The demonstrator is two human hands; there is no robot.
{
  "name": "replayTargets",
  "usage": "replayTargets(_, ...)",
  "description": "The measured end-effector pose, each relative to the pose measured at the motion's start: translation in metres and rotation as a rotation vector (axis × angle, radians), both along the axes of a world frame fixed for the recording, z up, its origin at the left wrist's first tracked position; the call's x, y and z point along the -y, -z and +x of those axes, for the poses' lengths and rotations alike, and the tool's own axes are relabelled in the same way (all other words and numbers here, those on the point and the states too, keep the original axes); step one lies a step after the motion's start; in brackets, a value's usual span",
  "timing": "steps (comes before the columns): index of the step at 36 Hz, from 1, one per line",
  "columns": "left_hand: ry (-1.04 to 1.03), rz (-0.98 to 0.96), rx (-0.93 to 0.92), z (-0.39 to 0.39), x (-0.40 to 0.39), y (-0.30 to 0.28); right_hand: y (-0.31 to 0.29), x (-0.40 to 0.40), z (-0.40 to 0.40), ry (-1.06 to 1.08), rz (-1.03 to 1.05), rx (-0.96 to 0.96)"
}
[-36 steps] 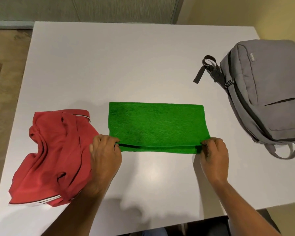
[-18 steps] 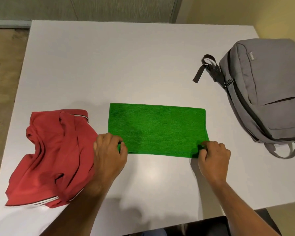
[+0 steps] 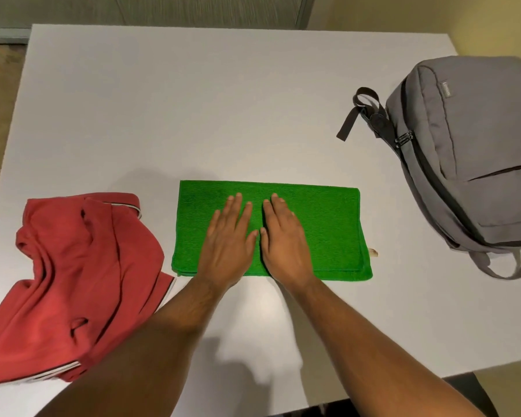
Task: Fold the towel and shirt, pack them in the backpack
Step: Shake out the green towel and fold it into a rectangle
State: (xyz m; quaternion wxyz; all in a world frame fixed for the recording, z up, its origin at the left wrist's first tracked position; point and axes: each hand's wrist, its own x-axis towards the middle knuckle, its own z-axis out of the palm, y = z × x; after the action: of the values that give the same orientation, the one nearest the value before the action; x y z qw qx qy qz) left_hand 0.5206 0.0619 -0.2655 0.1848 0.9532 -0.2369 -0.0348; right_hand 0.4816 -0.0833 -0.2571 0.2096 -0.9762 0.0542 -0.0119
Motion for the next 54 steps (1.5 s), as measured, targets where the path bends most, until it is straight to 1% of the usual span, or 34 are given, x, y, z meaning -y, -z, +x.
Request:
replayTargets(2,-0.006,0.075,0.027,-0.002,-0.006,0.004,0.004,0.006,-0.005,0.006,-0.053,-0.038)
replayTargets(6,-0.085,0.118,0.014,-0.007,-0.008,0.004,0.004,0.027,-0.014,-0.058,-0.141,-0.079)
replayTargets(9,-0.110,0.148,0.003,-0.011,-0.007,0.003,0.004,0.047,-0.020,-0.058,-0.176,-0.105)
replayTargets(16,-0.135,0.166,-0.001,-0.017,-0.008,0.001,0.000,0.096,-0.035,0.094,-0.188,-0.153)
replayTargets(21,-0.159,0.152,-0.021,-0.025,-0.007,0.000,-0.002,0.114,-0.038,0.174,-0.192,-0.168)
replayTargets(25,-0.186,0.097,-0.076,-0.026,-0.003,-0.004,-0.006,0.109,-0.033,0.212,-0.155,-0.170)
replayTargets(28,-0.186,0.026,-0.110,-0.022,0.004,-0.010,-0.016,0.093,-0.020,0.236,-0.118,-0.127)
replayTargets(30,-0.124,-0.012,-0.104,-0.017,0.011,-0.014,-0.023,0.074,-0.007,0.180,-0.077,-0.074)
replayTargets(32,-0.039,-0.025,-0.095,-0.010,0.018,-0.016,-0.027,0.051,0.006,0.076,-0.018,-0.030)
replayTargets(34,0.012,-0.010,-0.097,-0.002,0.024,-0.015,-0.027,0.029,0.018,-0.024,0.026,-0.018)
replayTargets(37,0.003,0.024,-0.105,0.009,0.021,-0.009,-0.020,0.011,0.032,-0.095,0.037,-0.049)
replayTargets(40,0.010,0.102,-0.040,0.017,0.007,-0.001,-0.008,0.019,0.034,-0.047,0.011,-0.096)
replayTargets(42,0.015,0.119,-0.022,0.020,-0.001,0.000,-0.001,0.035,0.029,0.000,-0.077,-0.106)
replayTargets(44,-0.017,0.132,-0.007,0.023,-0.008,0.001,0.001,0.051,0.027,0.041,-0.130,-0.120)
replayTargets(49,-0.154,0.145,-0.006,0.028,-0.027,0.002,-0.002,0.082,0.027,0.139,-0.157,-0.145)
replayTargets(54,-0.258,0.146,-0.002,0.035,-0.038,0.001,-0.003,0.099,0.026,0.176,-0.171,-0.141)
